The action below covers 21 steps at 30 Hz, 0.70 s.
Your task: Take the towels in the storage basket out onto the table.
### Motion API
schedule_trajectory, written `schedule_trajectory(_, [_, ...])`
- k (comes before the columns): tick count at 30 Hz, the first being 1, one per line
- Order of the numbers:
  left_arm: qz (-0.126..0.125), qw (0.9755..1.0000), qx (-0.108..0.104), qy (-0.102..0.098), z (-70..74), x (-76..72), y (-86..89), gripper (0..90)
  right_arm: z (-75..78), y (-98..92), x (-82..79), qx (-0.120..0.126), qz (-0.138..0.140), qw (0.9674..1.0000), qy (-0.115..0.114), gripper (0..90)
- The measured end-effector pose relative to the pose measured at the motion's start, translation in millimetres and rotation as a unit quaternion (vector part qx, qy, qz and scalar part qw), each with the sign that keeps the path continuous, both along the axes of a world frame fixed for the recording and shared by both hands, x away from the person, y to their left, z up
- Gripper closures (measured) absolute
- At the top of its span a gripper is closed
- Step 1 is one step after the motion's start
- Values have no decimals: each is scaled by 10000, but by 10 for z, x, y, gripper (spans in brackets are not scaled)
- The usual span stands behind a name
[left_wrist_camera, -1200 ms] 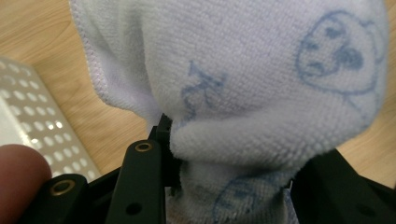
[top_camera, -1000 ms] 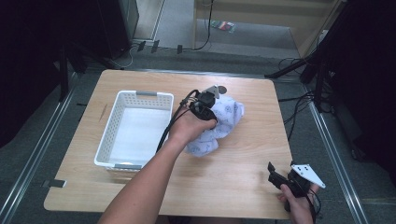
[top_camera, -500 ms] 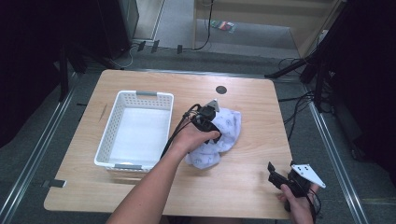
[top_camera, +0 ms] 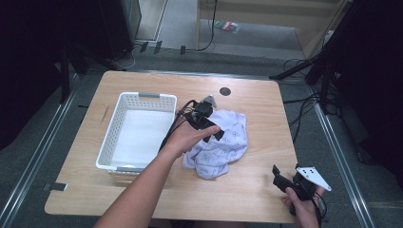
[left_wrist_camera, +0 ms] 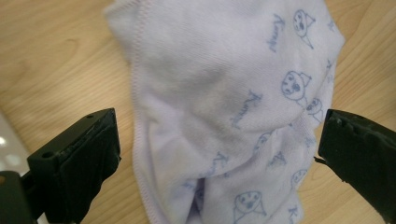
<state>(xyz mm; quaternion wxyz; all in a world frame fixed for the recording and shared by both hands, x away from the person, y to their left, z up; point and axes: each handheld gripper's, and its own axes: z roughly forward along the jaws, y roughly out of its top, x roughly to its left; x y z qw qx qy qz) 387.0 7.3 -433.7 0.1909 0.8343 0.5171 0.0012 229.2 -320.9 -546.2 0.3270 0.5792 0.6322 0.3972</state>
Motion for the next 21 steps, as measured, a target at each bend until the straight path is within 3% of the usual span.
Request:
schedule_trajectory(9, [242, 9994, 55, -249, 238, -44, 376, 0, 0, -2, -3, -1, -6, 10000, -1, 139])
schedule_trajectory(11, [328, 9989, 26, -325, 306, -61, 528, 0, 0, -2, -4, -3, -4, 10000, -1, 139])
schedule_trajectory(21, [593, 9973, 45, -424, 374, -114, 1007, 0, -1, -3, -4, -6, -3, 10000, -1, 139])
